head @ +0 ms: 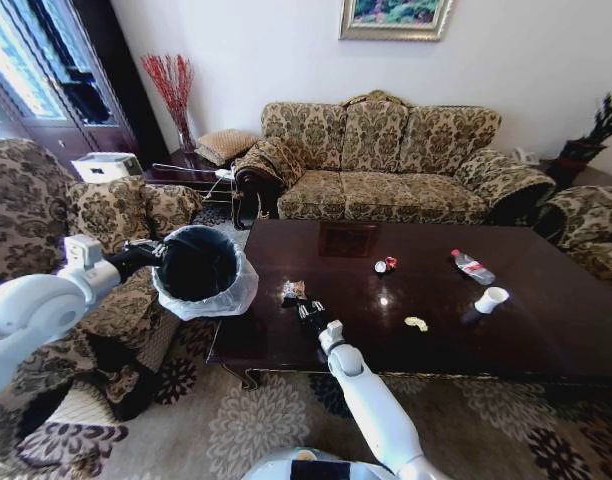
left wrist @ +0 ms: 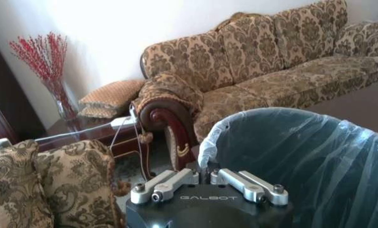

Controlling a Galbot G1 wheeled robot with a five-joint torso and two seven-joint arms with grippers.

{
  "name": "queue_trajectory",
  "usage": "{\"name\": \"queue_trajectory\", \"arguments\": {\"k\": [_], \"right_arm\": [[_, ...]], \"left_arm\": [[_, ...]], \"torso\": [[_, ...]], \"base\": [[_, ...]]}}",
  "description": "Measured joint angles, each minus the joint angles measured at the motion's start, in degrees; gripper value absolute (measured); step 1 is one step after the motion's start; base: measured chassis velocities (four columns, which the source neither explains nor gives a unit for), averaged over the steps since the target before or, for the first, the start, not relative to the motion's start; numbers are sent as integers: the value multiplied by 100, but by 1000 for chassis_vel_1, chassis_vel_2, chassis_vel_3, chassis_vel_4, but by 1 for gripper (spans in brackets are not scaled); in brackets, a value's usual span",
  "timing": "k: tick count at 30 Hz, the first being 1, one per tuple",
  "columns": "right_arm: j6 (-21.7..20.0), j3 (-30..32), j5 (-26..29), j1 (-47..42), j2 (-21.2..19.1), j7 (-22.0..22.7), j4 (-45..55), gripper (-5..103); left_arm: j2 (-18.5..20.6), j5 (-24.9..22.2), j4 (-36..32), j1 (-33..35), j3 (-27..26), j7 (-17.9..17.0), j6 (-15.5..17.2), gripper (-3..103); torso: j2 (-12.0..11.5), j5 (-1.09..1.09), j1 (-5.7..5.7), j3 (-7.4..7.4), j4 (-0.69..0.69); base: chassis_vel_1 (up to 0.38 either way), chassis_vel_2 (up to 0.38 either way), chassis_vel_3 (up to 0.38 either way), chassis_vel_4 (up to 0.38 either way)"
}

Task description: Move to the front of the table and place the trash on the table into the trash bin.

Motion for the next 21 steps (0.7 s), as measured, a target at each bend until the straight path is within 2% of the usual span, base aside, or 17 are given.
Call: {"name": "queue_trajectory", "arguments": {"k": [3,6,10,15,18,21], "right_arm": [[-11,2,30,5,-3,8,-16,4],[-26,1,99,5,-14,15,-18,1],[-24,12,118,-33,-36,21,9,0],[24,26,201,-154,-103,21,185,0],[105,120,233,-413,-252,19,627,0],[193,246,230,-596,-399,1,1162,0]], "left_arm": [[-2,1,0,3,1,3,-5,4],[-1,1,0,3,3,4,-13,4],[-20,1,-10,9,2,5,-19,4],[-35,1,-19,28,-22,6,-19,4],[-52,1,-20,36,-52,11,-19,4],[-63,1,-22,39,-58,17,-20,4]], "torso": [[0,0,0,0,1],[0,0,0,1,1],[0,1,0,1,4],[-3,1,1,4,0],[-7,4,4,8,-4],[-7,4,4,6,-1]], "base": [[0,0,0,0],[0,0,0,0],[0,0,0,0],[0,0,0,0],[0,0,0,0],[0,0,0,0]]}}
